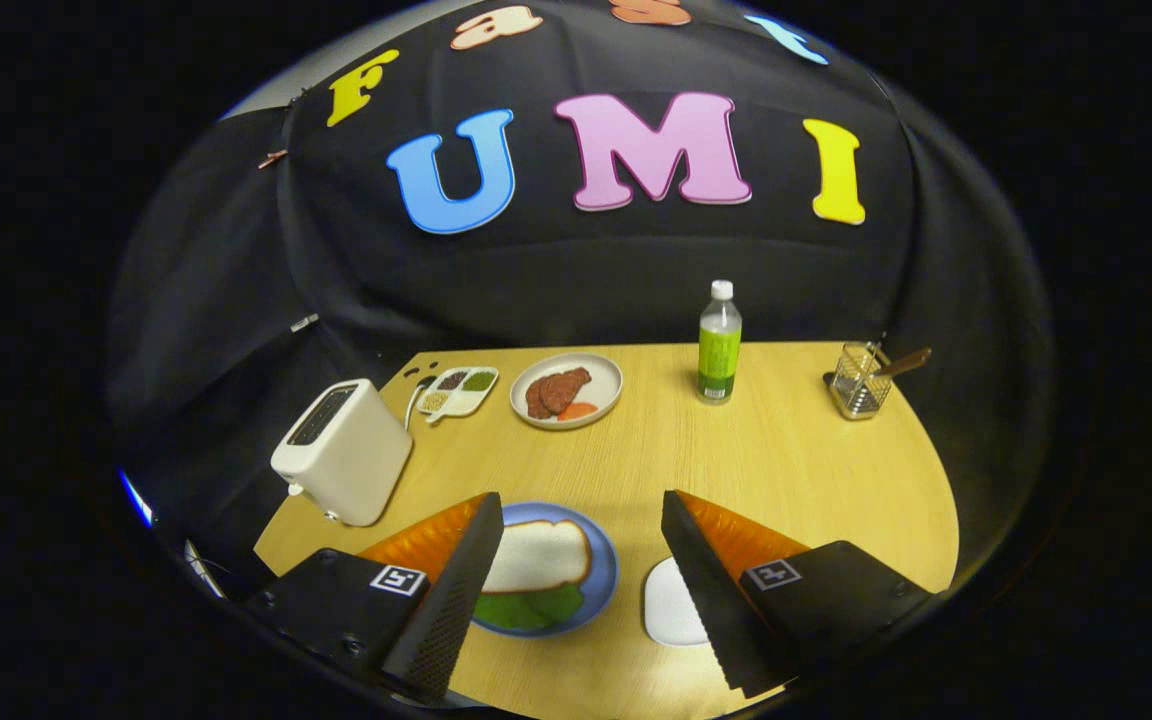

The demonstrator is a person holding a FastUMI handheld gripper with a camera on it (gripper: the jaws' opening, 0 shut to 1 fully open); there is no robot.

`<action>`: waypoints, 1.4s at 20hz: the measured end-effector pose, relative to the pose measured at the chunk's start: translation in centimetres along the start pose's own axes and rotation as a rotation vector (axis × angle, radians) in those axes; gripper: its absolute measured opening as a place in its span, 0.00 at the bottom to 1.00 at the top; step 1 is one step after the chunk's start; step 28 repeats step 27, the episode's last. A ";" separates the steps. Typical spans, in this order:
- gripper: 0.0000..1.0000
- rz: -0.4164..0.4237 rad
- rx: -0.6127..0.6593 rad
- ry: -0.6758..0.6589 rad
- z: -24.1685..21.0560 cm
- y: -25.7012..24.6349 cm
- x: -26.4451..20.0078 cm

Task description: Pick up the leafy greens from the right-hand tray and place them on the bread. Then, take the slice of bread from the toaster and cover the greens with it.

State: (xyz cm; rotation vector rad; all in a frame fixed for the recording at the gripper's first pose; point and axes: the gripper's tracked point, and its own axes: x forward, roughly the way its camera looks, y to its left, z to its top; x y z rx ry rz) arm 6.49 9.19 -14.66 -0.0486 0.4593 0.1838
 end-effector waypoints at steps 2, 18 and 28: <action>0.99 -0.006 -0.005 -0.059 2.8 0.1 -1.7; 0.99 -0.221 0.059 -0.380 13.0 -4.2 -16.1; 0.99 -0.190 0.087 -0.345 15.2 -1.8 -12.5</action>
